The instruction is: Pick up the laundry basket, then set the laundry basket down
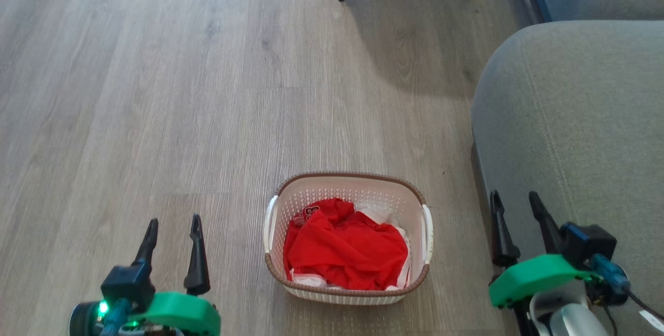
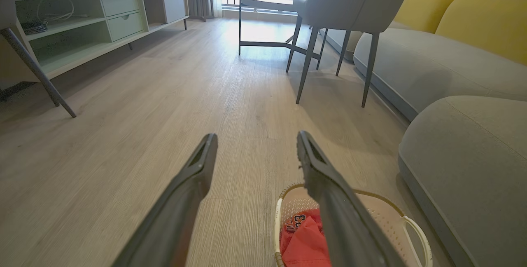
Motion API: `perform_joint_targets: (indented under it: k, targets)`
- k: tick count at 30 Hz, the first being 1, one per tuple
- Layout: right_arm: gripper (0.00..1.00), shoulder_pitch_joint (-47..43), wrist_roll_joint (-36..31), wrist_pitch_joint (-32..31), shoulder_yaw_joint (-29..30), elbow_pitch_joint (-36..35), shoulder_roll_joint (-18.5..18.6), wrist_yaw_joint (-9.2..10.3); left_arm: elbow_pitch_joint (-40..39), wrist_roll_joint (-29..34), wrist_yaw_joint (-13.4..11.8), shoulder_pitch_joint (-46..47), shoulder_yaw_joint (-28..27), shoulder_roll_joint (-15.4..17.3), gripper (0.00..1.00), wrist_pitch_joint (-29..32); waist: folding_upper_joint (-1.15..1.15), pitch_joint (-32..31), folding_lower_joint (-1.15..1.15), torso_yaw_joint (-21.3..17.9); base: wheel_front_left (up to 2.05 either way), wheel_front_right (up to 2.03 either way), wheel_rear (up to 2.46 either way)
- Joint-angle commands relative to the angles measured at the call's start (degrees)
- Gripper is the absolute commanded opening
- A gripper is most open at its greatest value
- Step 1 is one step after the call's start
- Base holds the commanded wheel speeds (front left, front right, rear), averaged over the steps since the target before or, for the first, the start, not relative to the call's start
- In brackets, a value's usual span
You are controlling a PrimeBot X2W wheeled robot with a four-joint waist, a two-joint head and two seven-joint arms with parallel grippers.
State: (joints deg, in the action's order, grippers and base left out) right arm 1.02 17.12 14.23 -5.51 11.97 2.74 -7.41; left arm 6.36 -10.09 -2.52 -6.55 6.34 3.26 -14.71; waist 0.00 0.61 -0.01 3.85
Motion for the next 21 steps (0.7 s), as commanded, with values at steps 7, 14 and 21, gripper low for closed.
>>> perform_joint_targets:
  k: [7, 14, 21]
  targets:
    - [1.00, -0.36, -0.35, 0.76, -0.87, -2.25, 0.14, -0.08, -1.52, 0.77, 0.52, 0.84, -2.78, -0.12, 1.00, -0.29, 0.00, -1.16, 0.01, 0.31, 0.00, 0.00, 0.00]
    - [1.00, -0.50, -0.51, 0.76, -0.83, -2.29, 0.14, -0.08, -1.17, 1.25, 0.72, 0.62, -3.12, 0.00, 1.00, -0.29, 0.00, -1.45, 0.01, 0.37, 0.00, 0.00, 0.00]
    - [1.00, -0.44, -0.58, 0.77, -0.54, -2.27, 0.14, -0.08, -1.00, 1.96, 1.04, 0.75, -2.93, 0.29, 1.00, -0.29, 0.00, -1.36, 0.01, 0.16, 0.00, 0.00, 0.00]
